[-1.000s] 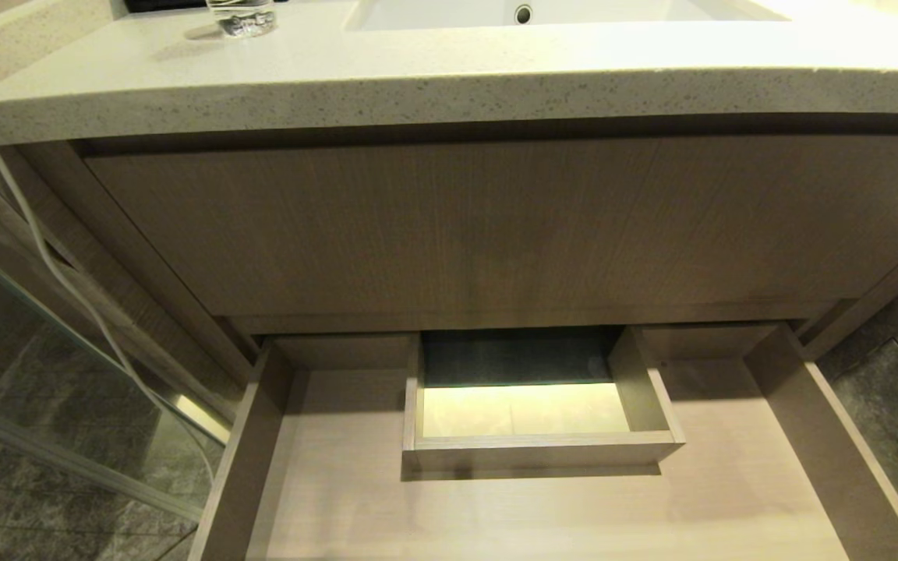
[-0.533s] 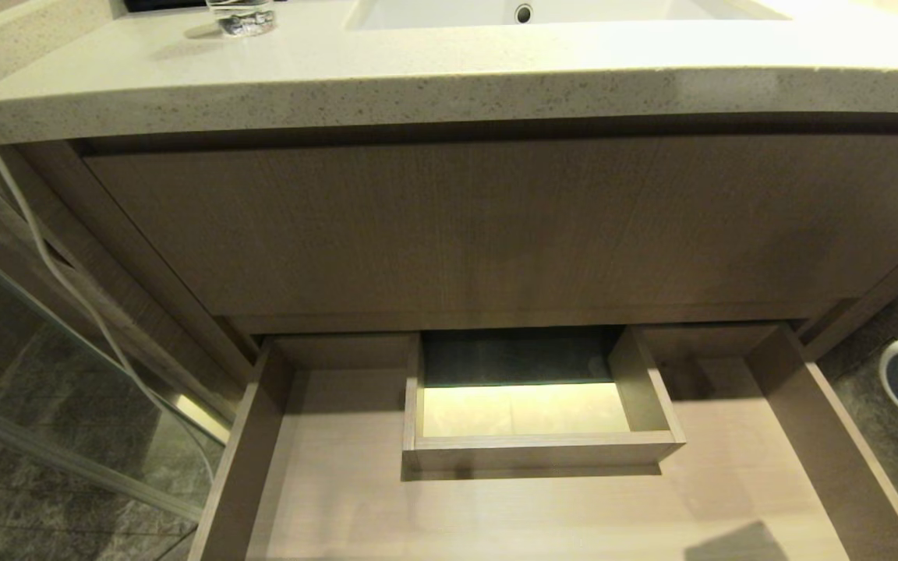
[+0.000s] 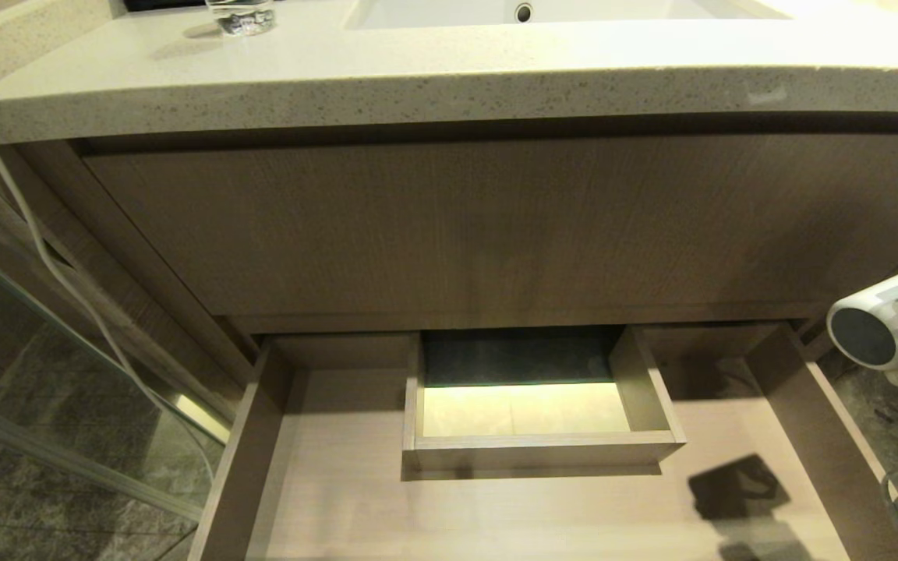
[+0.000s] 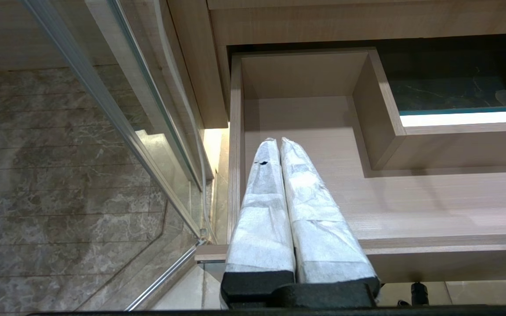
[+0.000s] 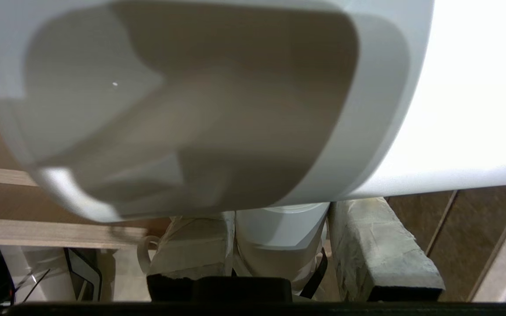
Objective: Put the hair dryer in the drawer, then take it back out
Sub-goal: Put it into the drawer
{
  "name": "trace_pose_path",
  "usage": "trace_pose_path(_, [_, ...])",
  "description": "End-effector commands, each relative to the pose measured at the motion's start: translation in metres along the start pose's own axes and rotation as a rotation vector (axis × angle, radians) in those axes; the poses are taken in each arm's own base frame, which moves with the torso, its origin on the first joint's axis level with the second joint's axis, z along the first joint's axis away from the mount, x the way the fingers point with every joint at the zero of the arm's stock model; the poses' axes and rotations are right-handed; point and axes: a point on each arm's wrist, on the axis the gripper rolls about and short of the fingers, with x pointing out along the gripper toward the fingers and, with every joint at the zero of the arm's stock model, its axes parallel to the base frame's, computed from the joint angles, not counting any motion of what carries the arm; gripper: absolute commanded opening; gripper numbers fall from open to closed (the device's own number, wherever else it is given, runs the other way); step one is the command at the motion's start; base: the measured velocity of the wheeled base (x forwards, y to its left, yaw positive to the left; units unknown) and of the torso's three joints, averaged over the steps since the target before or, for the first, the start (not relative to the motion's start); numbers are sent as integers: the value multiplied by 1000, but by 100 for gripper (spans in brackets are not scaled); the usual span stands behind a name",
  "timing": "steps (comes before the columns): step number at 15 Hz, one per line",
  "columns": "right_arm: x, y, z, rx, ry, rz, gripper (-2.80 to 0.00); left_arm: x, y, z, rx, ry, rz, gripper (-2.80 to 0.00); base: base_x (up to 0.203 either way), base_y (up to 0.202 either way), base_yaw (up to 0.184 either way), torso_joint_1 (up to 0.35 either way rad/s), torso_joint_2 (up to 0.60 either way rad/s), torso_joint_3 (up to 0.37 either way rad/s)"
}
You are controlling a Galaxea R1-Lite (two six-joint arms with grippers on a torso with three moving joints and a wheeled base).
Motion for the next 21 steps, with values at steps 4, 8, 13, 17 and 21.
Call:
trace_pose_path(4, [74, -7, 15, -1, 118, 65, -280, 0, 0, 0, 0, -1, 0, -280, 0, 0, 0, 0, 0, 0])
trace_pose_path(8, [122, -4, 21, -15, 139, 88, -280, 0, 0, 0, 0, 1, 0, -280, 0, 0, 0, 0, 0, 0])
trace_pose_path(13, [160, 3, 13, -26, 181, 117, -280, 0, 0, 0, 0, 1, 1, -280, 0, 0, 0, 0, 0, 0])
trace_pose_path(17, [195, 10, 4, -83, 229, 150, -280, 0, 0, 0, 0, 1, 0, -280, 0, 0, 0, 0, 0, 0])
trace_pose_path(21, [227, 14, -1, -87, 232, 148, -280, 0, 0, 0, 0, 0, 0, -280, 0, 0, 0, 0, 0, 0])
